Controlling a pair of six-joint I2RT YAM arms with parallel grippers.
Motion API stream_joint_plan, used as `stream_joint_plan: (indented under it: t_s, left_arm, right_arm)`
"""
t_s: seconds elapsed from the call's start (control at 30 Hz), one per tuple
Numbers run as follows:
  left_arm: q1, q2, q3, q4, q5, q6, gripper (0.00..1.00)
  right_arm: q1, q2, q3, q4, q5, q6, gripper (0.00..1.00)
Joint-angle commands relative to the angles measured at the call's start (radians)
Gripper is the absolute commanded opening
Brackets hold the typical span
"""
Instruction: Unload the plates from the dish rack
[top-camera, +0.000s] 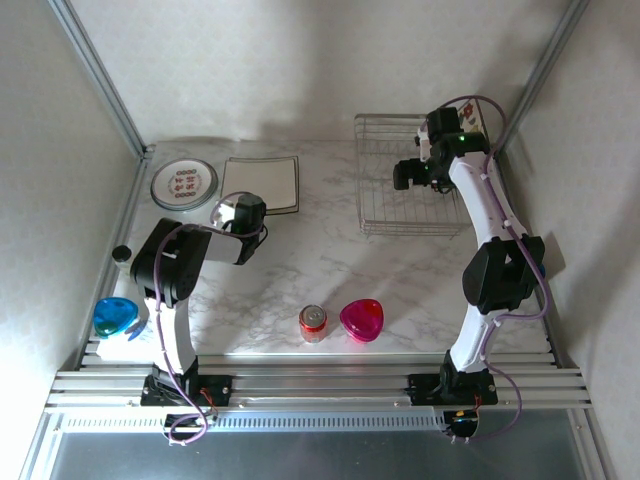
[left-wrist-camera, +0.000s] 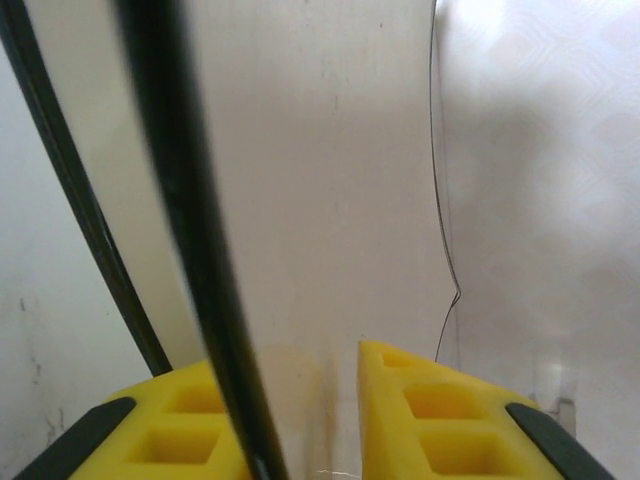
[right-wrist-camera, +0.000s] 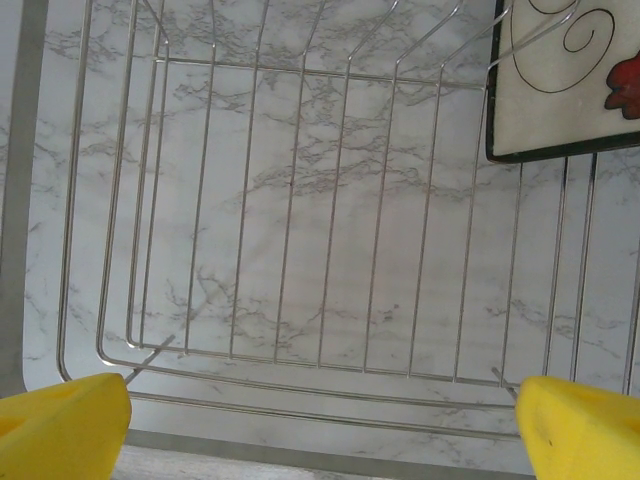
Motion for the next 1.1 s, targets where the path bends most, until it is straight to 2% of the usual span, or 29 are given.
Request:
stream_joint_plan:
  t_s: [0.0, 0.4, 0.67, 1.07]
  left_arm:
    - [0.008, -0.061, 0.002, 0.026, 0.015, 0.037, 0.32]
    - [0.014, -0.079, 0.002, -0.034, 0.076, 0.092, 0.38]
    - [0.015, -0.081, -0.026, -0.045, 0.108, 0.112, 0.34]
    - [0.033, -0.066, -0.067, -0.014, 0.160, 0.124, 0.35]
  right_arm:
    - [0.003, -0.029, -0.007, 0.017, -0.009, -0.001, 0.99]
    - [0.004, -0.020, 0.008, 0.016, -0.016, 0.000, 0.99]
    - [0.005, -0.016, 0.014, 0.030, -0.025, 0.007, 0.99]
    - [0.007, -0.008, 0.025, 0.018, -0.016, 0.006, 0.99]
